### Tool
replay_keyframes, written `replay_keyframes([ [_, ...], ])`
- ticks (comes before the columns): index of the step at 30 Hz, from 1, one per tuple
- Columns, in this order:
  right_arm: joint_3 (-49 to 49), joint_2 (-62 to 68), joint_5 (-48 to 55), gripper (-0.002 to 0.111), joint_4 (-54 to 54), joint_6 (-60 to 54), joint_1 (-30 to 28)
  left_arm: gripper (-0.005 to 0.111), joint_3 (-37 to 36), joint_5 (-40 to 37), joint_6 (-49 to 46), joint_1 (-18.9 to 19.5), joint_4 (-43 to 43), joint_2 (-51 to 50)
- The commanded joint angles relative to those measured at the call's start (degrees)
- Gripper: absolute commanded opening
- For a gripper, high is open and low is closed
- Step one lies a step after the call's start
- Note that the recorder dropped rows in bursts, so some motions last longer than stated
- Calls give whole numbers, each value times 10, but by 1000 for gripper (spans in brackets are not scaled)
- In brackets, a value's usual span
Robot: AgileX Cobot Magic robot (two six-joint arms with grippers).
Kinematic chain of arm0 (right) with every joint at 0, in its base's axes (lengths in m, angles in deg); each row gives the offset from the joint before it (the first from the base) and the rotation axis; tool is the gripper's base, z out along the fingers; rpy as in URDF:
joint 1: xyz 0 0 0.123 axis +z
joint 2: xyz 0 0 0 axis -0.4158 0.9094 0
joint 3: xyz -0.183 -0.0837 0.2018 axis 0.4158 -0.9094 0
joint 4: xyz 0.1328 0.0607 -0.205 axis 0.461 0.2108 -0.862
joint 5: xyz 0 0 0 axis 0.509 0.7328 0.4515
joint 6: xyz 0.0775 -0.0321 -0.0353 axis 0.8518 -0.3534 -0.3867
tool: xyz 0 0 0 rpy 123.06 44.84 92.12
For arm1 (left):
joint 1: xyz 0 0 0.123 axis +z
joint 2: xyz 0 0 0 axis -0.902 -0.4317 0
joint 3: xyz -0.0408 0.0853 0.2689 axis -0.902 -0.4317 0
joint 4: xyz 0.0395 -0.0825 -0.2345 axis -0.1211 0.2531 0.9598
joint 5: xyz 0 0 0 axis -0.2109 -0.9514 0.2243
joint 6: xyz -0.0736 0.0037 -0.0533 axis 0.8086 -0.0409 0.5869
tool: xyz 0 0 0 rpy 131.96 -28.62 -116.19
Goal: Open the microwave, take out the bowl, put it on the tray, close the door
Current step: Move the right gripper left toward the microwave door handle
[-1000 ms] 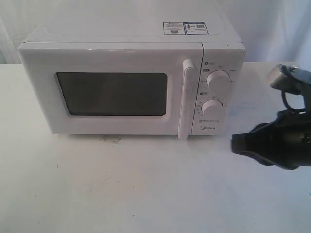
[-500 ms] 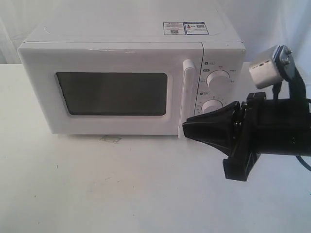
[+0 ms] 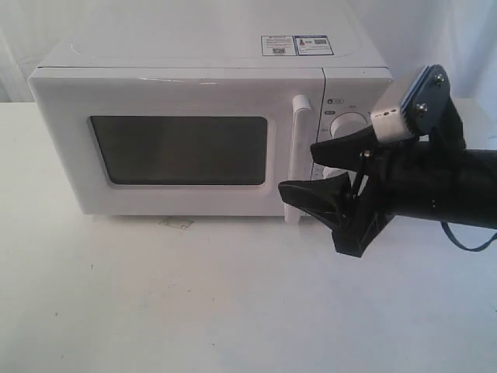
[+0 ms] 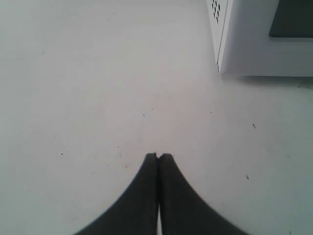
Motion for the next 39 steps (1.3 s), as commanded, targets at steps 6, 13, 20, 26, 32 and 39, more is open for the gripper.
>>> replay_keyframes([
  [6,28,44,-32,65,10,-10,-4,0,-2,0,0,2,2,3],
  [13,64,70,-31,65,10,-10,-4,0,-2,0,0,2,2,3],
  [20,85,102,-36,65,10,-10,-4,0,-2,0,0,2,2,3],
  [26,104,129,-37,65,10,-10,-4,0,-2,0,0,2,2,3],
  [32,118,150,-32,65,10,-10,-4,0,-2,0,0,2,2,3],
  [39,130,168,-19,59,10,-10,-4,0,-2,0,0,2,2,3],
])
